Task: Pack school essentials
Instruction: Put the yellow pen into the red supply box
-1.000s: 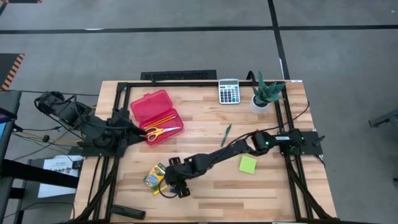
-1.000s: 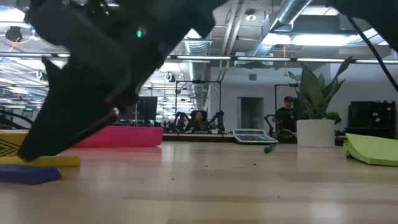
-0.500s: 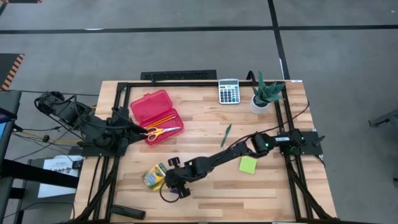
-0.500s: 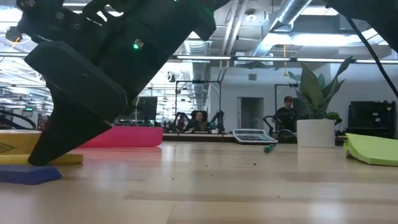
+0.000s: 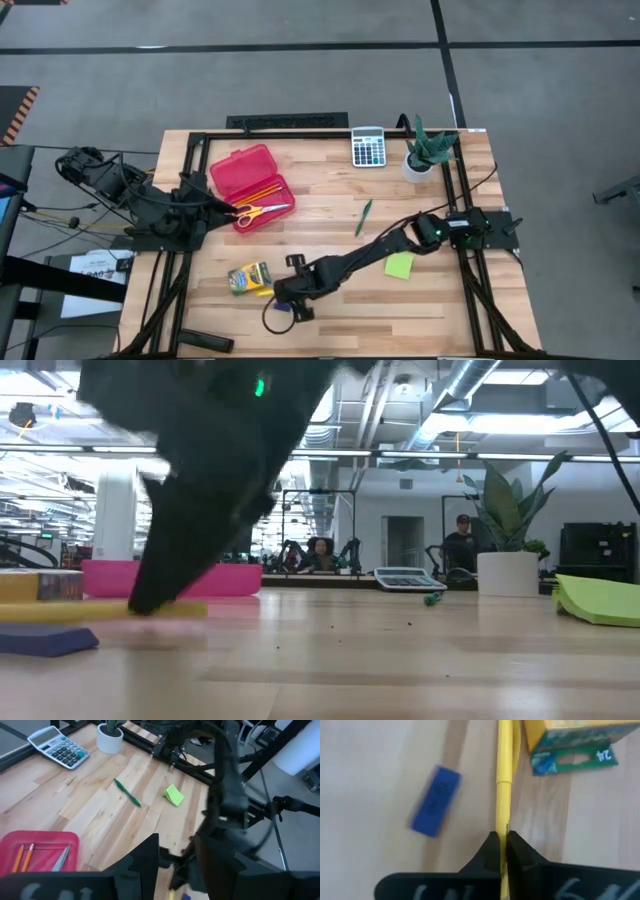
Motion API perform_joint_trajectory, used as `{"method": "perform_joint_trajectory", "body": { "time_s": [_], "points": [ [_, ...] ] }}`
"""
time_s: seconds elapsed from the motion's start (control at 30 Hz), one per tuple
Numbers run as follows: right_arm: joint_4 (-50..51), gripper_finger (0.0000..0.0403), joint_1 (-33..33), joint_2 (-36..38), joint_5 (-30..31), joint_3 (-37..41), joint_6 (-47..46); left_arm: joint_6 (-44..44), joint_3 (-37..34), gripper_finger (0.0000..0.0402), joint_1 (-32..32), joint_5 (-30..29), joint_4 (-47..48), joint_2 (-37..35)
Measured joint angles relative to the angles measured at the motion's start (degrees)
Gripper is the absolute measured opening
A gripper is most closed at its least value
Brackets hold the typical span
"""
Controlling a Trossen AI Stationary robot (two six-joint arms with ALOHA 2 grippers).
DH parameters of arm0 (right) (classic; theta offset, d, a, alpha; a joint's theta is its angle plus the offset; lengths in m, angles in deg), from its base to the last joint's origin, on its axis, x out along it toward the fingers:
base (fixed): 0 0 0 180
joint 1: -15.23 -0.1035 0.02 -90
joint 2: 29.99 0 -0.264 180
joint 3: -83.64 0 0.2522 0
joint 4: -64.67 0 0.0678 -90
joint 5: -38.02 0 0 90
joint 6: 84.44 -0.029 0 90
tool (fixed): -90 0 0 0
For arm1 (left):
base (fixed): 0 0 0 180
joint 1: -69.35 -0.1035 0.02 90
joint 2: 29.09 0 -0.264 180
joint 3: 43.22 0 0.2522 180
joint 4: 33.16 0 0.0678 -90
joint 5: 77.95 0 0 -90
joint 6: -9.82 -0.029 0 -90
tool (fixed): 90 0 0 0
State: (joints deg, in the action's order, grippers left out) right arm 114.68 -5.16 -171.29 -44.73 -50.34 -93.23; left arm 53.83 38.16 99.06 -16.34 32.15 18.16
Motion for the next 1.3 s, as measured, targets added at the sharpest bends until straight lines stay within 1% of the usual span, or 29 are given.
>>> {"method": "perform_joint_trajectory", "body": {
  "time_s": [0.23, 0.33, 0.4, 0.47, 0.53, 0.6, 0.7, 0.8, 0.87, 1.0, 1.13, 1.23, 1.3],
  "points": [
    [6.8, 0.0002, -1.1, 7.6, 6.9, -0.2, -4.4, -1.8, 0.0, 0.0125, 0.0, -3.0, 0.0, 0.0],
    [10.2, 0.0008, -1.6, 10.8, 12.2, -0.2, -8.3, -3.2, 0.0, 0.0145, 0.0, -3.0, 0.0, 0.0],
    [12.9, 0.001, -1.8, 12.5, 14.1, -0.3, -13.5, -3.4, 0.0, 0.0166, 0.0, -3.2, 0.0, 0.0],
    [12.3, 0.0011, -2.2, 13.1, 14.2, -0.4, -18.4, -3.2, 0.0, 0.0187, 0.0, -3.9, 0.0, 0.0],
    [9.2, 0.0017, -3.5, 12.7, 16.1, -0.3, -19.7, -2.9, -0.1, 0.0207, 0.0, -4.0, -0.2, 0.3],
    [5.3, 0.0029, -5.9, 12.5, 20.9, -0.3, -20.0, -2.9, -0.9, 0.022, 0.0, -3.9, -0.2, 0.9],
    [1.2, 0.0056, -9.3, 10.7, 30.1, -0.6, -24.1, -2.8, -3.2, 0.023, 0.0, -2.2, -0.6, 1.6],
    [2.3, 0.0085, -11.2, 8.3, 34.1, -0.2, -28.2, -2.0, -6.0, 0.0231, 0.0, -0.3, -4.0, 1.6],
    [-2.1, 0.0105, -12.0, 6.0, 33.9, -0.3, -31.4, -1.5, -7.9, 0.0231, 0.0, 0.5, -6.7, 1.8],
    [-8.2, 0.0145, -13.2, 1.2, 32.8, -0.4, -33.5, -1.4, -10.2, 0.0231, 0.0, 1.4, -11.5, 2.0],
    [-8.8, 0.0172, -13.6, -0.8, 29.5, -0.3, -34.3, -1.3, -11.6, 0.0231, 0.0, 2.2, -13.6, 2.1],
    [-1.6, 0.0177, -13.6, 1.6, 28.7, -0.3, -29.9, -1.3, -11.6, 0.0231, 0.0, 2.0, -13.9, 2.0],
    [5.2, 0.0176, -13.8, 5.3, 29.7, -0.2, -26.2, -1.3, -11.6, 0.0231, 0.0, 0.5, -14.1, 2.0]
  ]
}}
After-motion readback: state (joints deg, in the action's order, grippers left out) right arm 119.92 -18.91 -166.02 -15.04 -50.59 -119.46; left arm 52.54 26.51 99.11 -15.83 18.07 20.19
